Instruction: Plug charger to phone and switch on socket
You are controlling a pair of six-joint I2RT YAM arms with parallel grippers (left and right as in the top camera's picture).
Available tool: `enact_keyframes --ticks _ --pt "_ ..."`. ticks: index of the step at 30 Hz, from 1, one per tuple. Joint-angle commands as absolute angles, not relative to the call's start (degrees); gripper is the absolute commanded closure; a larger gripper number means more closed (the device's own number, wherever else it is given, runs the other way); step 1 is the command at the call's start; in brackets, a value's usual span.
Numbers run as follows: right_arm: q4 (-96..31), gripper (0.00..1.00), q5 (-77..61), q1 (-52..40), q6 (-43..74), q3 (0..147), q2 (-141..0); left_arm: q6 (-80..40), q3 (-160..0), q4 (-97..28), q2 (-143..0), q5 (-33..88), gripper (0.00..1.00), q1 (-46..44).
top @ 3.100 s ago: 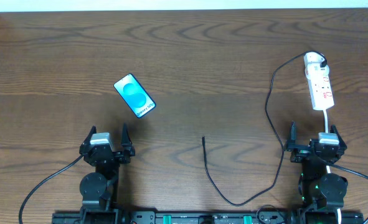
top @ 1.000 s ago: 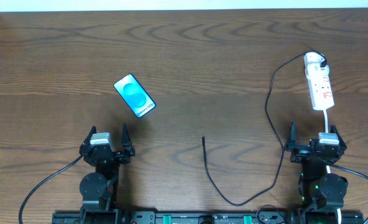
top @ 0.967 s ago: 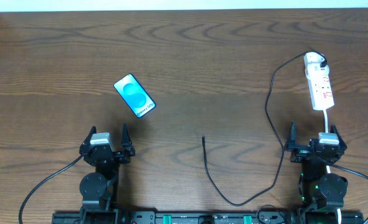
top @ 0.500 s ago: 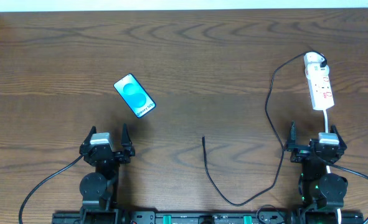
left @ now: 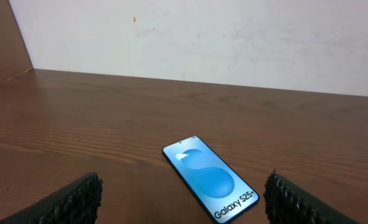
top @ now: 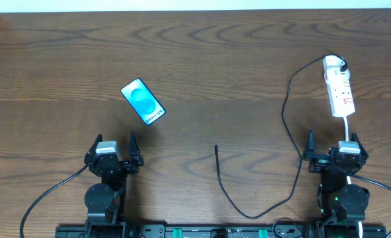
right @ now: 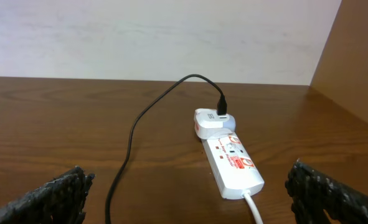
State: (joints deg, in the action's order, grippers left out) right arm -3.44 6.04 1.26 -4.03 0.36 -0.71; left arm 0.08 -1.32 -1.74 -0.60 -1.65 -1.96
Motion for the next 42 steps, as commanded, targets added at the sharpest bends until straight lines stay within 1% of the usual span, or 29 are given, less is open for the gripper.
enact_keyframes --ticks 1,19,23,32,36,42 --pt "-3.68 0.01 6.04 1.08 -4.80 0.32 -0.38 0.84 -0.23 -4.05 -0.23 -2.37 0.17 -1.67" --pt "-3.68 0.01 6.04 1.08 -4.78 0.32 -0.38 0.62 -0.23 -3.99 -0.23 -1.72 0.17 -1.67" --pt "-3.68 0.01 6.04 1.08 -4.78 0.32 -0.38 0.60 -0.30 -2.28 -0.23 -1.72 0.17 -1.67" --pt "-3.68 0.01 6.04 1.08 -4.78 0.32 -0.38 -0.23 -5.54 -4.32 -1.39 -1.72 0.17 -1.67" --pt "-3.68 0.01 6.04 1.08 -4.80 0.32 -0.38 0.45 -11.38 -6.44 -6.22 -1.72 0.17 -1.67" --pt "-3.68 0.01 6.04 1.08 -4.78 0.32 -0.38 3.27 -22.00 -7.81 -18.55 -1.72 0.17 -1.67"
